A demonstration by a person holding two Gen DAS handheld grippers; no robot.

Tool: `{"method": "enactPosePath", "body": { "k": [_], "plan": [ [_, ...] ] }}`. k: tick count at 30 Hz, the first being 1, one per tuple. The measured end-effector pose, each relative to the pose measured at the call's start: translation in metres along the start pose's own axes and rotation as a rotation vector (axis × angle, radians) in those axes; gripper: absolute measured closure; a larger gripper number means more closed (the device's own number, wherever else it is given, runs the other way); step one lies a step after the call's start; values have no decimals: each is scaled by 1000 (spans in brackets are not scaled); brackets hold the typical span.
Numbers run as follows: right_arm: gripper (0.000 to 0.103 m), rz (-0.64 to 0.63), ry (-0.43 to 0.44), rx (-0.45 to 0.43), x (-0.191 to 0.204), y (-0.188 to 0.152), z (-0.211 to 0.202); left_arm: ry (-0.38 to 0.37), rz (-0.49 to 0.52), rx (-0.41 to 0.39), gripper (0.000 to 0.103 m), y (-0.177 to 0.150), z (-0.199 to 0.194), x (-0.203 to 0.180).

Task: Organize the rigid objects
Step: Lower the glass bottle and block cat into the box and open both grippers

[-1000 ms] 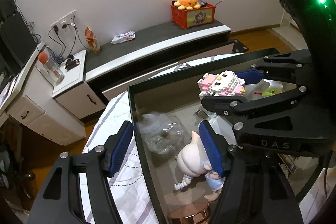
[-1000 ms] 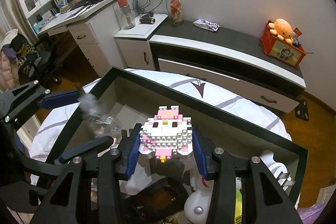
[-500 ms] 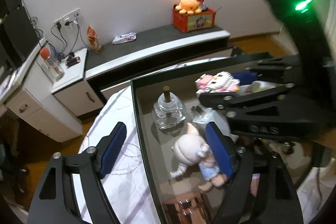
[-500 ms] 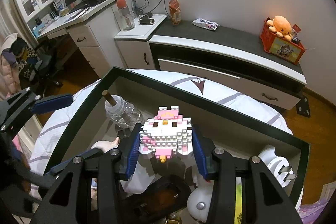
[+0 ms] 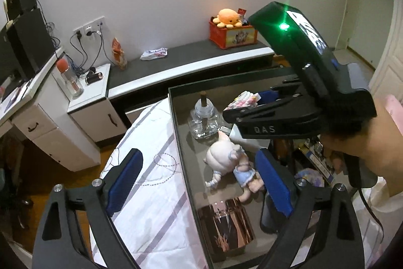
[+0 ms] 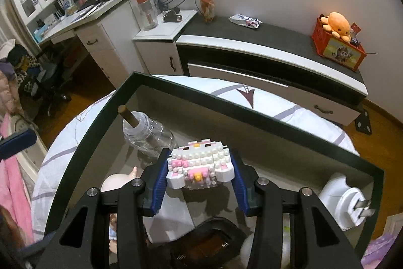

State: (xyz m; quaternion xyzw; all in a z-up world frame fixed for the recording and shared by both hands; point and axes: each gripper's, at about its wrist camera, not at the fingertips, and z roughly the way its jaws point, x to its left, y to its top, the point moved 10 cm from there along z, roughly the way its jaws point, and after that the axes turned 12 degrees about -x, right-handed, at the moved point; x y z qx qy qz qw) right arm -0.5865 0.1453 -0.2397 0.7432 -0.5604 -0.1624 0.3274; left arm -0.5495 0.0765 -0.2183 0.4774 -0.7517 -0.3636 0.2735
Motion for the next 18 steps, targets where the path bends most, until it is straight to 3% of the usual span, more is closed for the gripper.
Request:
{"method": "enactPosePath", "body": {
  "k": [5, 8, 12, 14, 16, 18],
  "plan": [
    [56, -24, -10, 20, 3, -7, -5, -2, 16, 9, 11, -6, -6, -4],
    [49, -61, -22, 25, 6, -11, -10, -6, 16, 4, 11, -5, -10, -4],
    [45, -72, -48, -26, 5, -4, -21, 11, 13, 0, 10, -4, -12, -4],
    [40, -60, -39, -32, 6, -4, -27, 12, 8, -8, 10, -3, -15, -5],
    [24, -73, -57, -39, 5, -6, -35, 20, -5, -19, 10, -1, -19, -5],
    [22, -86, -79, -53, 4, -8, -45, 34, -19, -27, 8, 1, -22, -4]
  ]
}}
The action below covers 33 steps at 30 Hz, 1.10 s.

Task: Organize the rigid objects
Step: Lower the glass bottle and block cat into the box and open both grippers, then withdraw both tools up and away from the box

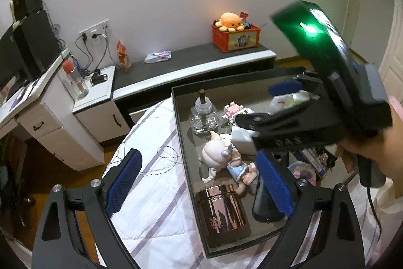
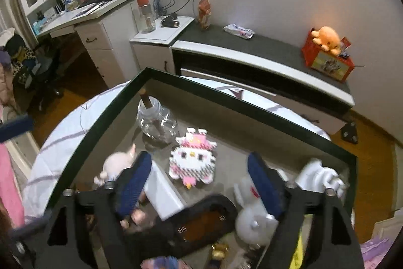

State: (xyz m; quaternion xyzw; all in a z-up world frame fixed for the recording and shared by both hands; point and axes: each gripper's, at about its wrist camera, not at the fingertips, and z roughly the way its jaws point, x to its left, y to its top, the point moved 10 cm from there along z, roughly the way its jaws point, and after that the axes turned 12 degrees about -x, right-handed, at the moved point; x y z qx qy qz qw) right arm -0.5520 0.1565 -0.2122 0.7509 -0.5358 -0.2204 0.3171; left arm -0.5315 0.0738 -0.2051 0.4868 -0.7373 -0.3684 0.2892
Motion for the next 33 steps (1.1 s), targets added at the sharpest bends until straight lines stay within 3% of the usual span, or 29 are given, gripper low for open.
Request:
{"method": "enactPosePath", "body": {
  "k": [5, 7, 11, 21, 28, 33],
  "plan": [
    [14, -9, -24, -61, -3, -1, -28, 35, -29, -21, 1, 3, -11, -4],
    [0, -5, -42, -89, -6, -2, -42, 38, -39, -38, 0, 6, -17, -9],
    [0, 14, -79, -112, -16, -8, -63, 35, -49, -54, 0, 8, -27, -20],
    [0, 56, -81, -140, -31, -32, -106, 140, -43, -39, 0, 1, -42, -29],
    [0, 81, -83, -168, -37, -50, -137, 98, -97, -61, 0, -2, -58, -48],
    [0, 105, -86, -181, -42, -63, -155, 88, -74, -60, 0, -6, -70, -65]
  ]
}}
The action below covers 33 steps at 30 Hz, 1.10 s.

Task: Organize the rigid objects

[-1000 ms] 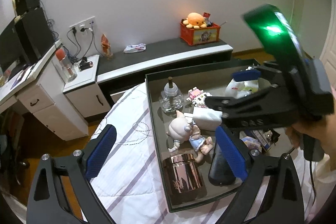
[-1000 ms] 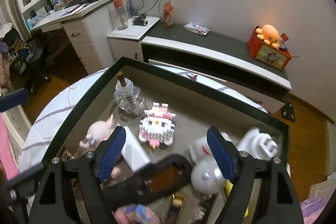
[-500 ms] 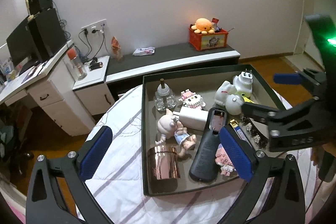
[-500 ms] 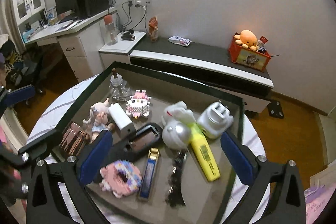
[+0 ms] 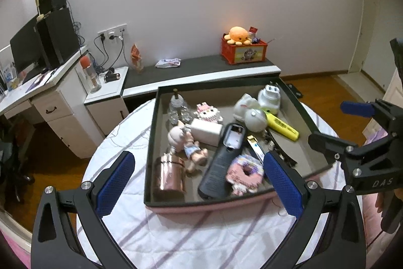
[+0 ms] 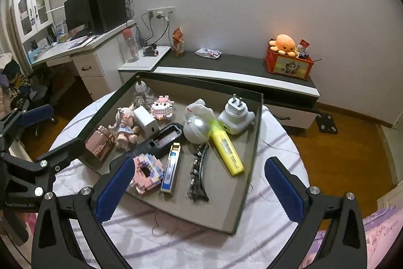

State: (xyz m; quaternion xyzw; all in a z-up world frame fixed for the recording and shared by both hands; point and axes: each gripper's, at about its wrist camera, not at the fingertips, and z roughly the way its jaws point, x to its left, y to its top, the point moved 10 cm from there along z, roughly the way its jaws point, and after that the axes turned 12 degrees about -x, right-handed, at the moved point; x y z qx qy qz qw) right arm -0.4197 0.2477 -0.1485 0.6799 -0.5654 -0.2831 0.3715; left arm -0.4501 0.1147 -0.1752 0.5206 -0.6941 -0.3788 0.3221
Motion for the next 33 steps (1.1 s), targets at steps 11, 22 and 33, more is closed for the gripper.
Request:
{"method": "enactPosePath", "body": {
  "k": [11, 22, 33],
  "plan": [
    [0, 16, 11, -28, 5, -11, -37, -10, 0, -30, 0, -1, -35, -14],
    [0, 9, 17, -108, 24, -7, -94, 21, 23, -130, 0, 2, -107, -12],
    [0, 7, 0, -244, 53, 0, -176, 85, 21, -299, 0, 9, -215, 4]
  ]
}}
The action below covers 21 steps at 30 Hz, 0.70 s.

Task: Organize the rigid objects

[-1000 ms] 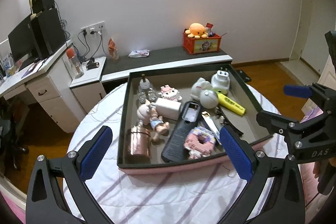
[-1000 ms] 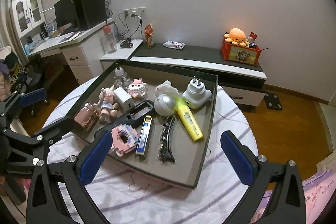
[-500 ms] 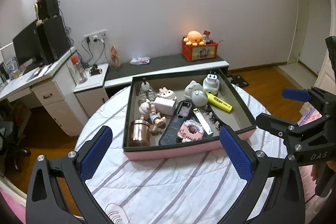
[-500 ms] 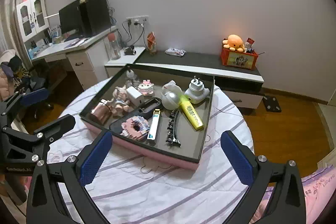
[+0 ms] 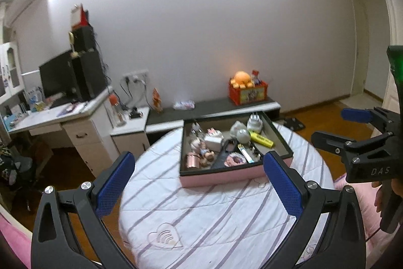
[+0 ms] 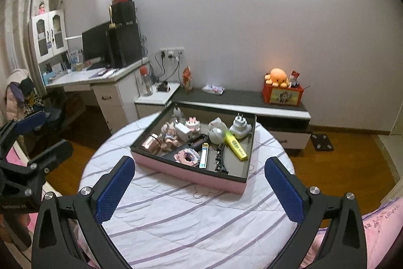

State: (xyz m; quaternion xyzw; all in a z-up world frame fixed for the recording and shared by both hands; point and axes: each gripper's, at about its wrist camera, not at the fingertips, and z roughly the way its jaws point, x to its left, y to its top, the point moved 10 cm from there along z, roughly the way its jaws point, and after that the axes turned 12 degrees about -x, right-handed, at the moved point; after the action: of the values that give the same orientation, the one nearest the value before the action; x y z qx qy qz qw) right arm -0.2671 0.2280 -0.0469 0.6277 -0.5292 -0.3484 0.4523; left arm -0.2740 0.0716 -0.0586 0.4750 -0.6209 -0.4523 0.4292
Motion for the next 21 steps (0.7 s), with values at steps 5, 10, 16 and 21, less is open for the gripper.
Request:
{"method": "enactPosePath", "body": {
  "k": [5, 10, 16, 21],
  "plan": [
    [0, -28, -31, -94, 19, 19, -46, 34, -4, -99, 0, 22, -52, 13],
    [0, -68, -79, -216, 42, 39, -98, 81, -10, -198, 0, 41, -104, 25],
    [0, -101, -106, -320, 67, 54, -152, 107, -29, -286, 0, 54, -160, 33],
    [0, -110, -95, -371, 86, 67, -181, 144, -19, -334, 0, 69, -190, 42]
  ]
}}
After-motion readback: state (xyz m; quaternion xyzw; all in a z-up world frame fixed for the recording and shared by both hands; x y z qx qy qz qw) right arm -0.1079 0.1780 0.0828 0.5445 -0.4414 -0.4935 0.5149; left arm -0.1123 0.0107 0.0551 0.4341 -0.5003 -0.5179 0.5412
